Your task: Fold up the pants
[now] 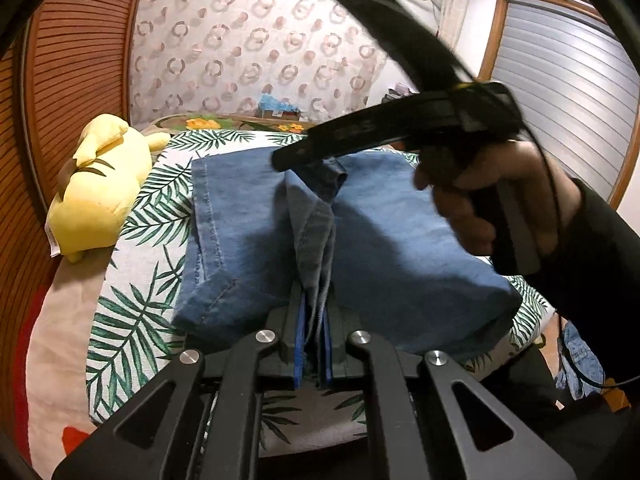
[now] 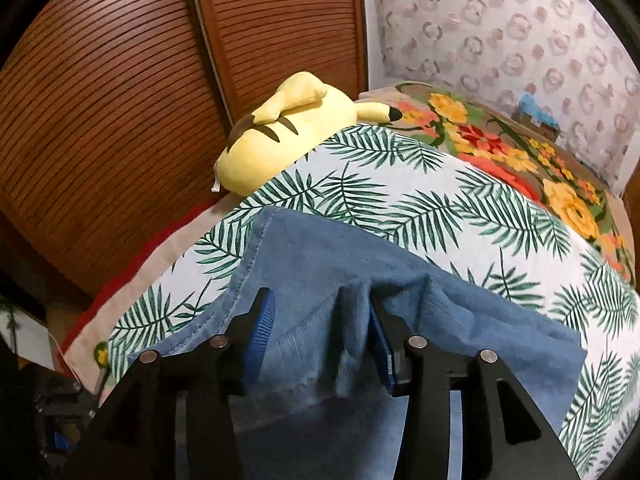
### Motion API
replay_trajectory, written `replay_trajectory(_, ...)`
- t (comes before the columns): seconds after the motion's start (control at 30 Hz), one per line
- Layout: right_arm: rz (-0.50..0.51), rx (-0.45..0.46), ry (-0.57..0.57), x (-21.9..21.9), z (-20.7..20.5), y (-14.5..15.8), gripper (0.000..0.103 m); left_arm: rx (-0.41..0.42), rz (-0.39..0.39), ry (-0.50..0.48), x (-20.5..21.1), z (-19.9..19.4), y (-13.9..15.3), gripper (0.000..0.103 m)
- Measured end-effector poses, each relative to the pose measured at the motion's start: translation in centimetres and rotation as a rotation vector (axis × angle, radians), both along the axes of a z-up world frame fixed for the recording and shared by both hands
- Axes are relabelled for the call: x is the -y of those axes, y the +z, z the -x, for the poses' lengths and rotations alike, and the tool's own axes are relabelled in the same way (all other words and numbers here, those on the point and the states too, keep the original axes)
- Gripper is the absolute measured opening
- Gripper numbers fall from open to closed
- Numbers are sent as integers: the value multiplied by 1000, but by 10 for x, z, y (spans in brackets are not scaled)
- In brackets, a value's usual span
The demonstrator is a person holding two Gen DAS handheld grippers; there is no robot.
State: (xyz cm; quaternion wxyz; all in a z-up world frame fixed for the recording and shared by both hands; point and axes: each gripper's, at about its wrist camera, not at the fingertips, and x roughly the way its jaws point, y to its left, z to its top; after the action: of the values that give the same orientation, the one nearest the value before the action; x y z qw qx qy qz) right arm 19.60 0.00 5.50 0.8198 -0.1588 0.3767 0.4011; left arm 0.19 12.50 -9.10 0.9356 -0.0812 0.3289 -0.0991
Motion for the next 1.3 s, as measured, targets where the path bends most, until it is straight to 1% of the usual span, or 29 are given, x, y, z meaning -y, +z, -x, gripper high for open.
replay_trajectory(0.17, -15, 2, -7, 19, 7, 11, 50, -13, -6, 9, 1, -3, -5, 8)
replay_trajectory(0.4, -32, 60, -3, 40, 25, 20, 51, -20, -10, 14, 2, -6, -6, 8)
replay_trajectory(0.5, -30, 50, 7, 47, 27, 14, 51, -20, -11, 15, 2, -6, -6, 8)
replay_trajectory(0.7, -15, 31, -32, 62, 14, -2, 51, -25, -3, 23, -3, -6, -8, 8)
replay_trajectory(0.8, -1, 43, -62, 66, 7, -7, 51, -32, 2, 35, -7, -5, -12, 8)
replay_trajectory(0.97, 24, 52, -88, 63, -1, -16, 51, -37, 8, 54, -13, -4, -15, 8)
replay_trajectory(1.07, 5, 24, -58, 54, -2, -20, 51, -38, 8, 55, -15, -3, -16, 8)
replay_trajectory(1.23, 14, 21, -35, 34, -4, -25, 51, -37, 6, 59, -16, -1, -16, 8)
replay_trajectory(1.3, 17, 13, -9, 25, -5, -27, 51, -35, 2, 63, -17, 1, -16, 8)
